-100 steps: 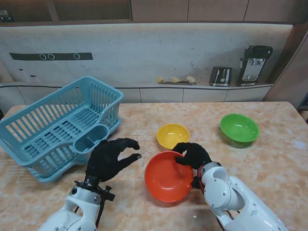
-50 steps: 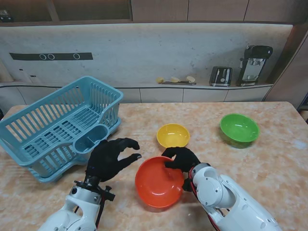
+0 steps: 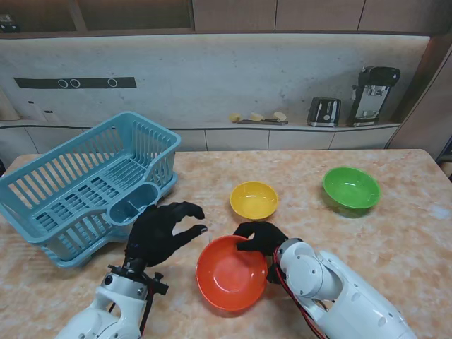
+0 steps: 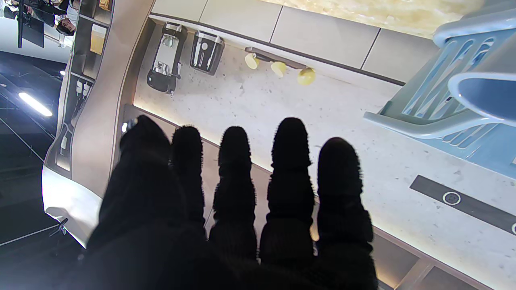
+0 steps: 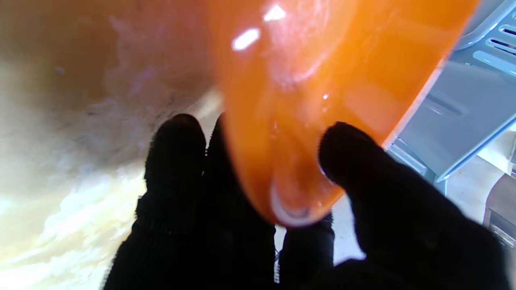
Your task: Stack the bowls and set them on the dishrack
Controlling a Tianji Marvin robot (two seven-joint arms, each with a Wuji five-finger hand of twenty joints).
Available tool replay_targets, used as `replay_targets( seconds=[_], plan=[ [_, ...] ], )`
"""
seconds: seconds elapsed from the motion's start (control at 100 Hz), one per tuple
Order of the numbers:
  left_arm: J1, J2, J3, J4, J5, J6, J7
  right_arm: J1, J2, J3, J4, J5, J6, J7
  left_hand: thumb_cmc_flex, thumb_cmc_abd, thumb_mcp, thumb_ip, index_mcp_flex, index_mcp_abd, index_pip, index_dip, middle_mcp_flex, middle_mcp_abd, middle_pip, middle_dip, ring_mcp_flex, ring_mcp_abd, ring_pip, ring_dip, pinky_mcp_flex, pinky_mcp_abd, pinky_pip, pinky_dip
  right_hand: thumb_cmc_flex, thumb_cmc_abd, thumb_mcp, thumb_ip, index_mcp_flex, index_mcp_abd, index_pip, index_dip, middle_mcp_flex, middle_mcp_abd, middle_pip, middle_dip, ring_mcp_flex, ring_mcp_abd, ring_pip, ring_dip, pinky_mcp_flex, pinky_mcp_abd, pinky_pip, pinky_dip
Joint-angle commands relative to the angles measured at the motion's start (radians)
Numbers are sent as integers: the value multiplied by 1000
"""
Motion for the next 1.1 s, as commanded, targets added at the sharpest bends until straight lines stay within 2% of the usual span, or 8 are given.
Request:
replay_targets(
  seconds=[0.0,0.09,0.13,0.26,0.29,0.47,0.78,1.09],
  plan=[
    [9,-3,1,-10,0,2,-14,-5,2,-1,-7,-2,11,19,3,34,-16,-3,31,-15,-7,16,11,3,-15,7,7,8,-4,-5,-9,16,-4,4,-44,21,-39,31,-42,6,4,-30,-54,2,-13,-70,-40,20,-43,-41,-22,0,-36,-5],
    [9,-3,0,-10,1,2,-14,-5,10,0,-17,-19,23,41,3,35,-16,-3,31,-16,-7,16,10,3,-16,7,7,7,-4,-5,-9,16,-4,4,-97,67,-78,39,-54,40,-73,-39,-82,11,-64,-128,-86,55,-123,-92,-78,33,-92,3],
    [10,-3,0,-11,2,2,-14,-5,13,1,-21,-26,28,47,3,34,-16,-3,32,-17,-6,17,11,2,-15,7,8,7,-4,-5,-9,16,-4,4,-119,93,-98,48,-45,56,-140,-9,-89,16,-90,-159,-104,69,-163,-122,-105,55,-121,14],
    [11,-3,-1,-13,1,4,-13,-8,19,8,-34,-40,38,65,3,34,-16,-3,32,-15,-6,16,11,3,-15,7,7,8,-5,-5,-10,16,-5,4,-176,155,-136,76,-39,84,-251,24,-111,21,-149,-203,-163,102,-252,-167,-224,144,-193,31],
    [12,-3,-1,-13,2,4,-13,-10,21,10,-37,-45,40,70,3,34,-16,-3,32,-16,-6,16,11,2,-16,7,7,7,-5,-5,-10,16,-6,4,-193,178,-155,96,-36,90,-295,48,-118,23,-169,-218,-188,112,-282,-179,-282,168,-215,48],
    [13,-3,-1,-14,4,4,-11,-21,36,32,-66,-78,54,109,3,34,-16,-3,33,-15,-6,17,11,3,-16,7,8,7,-4,-5,-10,17,-5,4,-238,195,-168,107,-48,106,-347,68,-141,36,-222,-249,-249,131,-360,-209,-468,212,-208,63],
    [13,-3,-1,-15,5,4,-11,-62,48,82,-121,-144,77,123,3,33,-16,-3,34,-13,-6,17,12,4,-15,7,7,8,-5,-5,-10,17,-6,4,-271,203,-165,96,-60,104,-373,65,-152,30,-259,-269,-290,150,-404,-222,-551,226,-185,59],
    [13,-3,0,-15,6,4,-10,-125,49,136,-188,-212,79,92,3,33,-16,-3,34,-16,-5,18,12,4,-15,8,8,8,-4,-5,-10,17,-6,4,-255,200,-160,91,-54,95,-373,67,-148,23,-267,-268,-277,143,-402,-214,-542,221,-167,63]
  ],
)
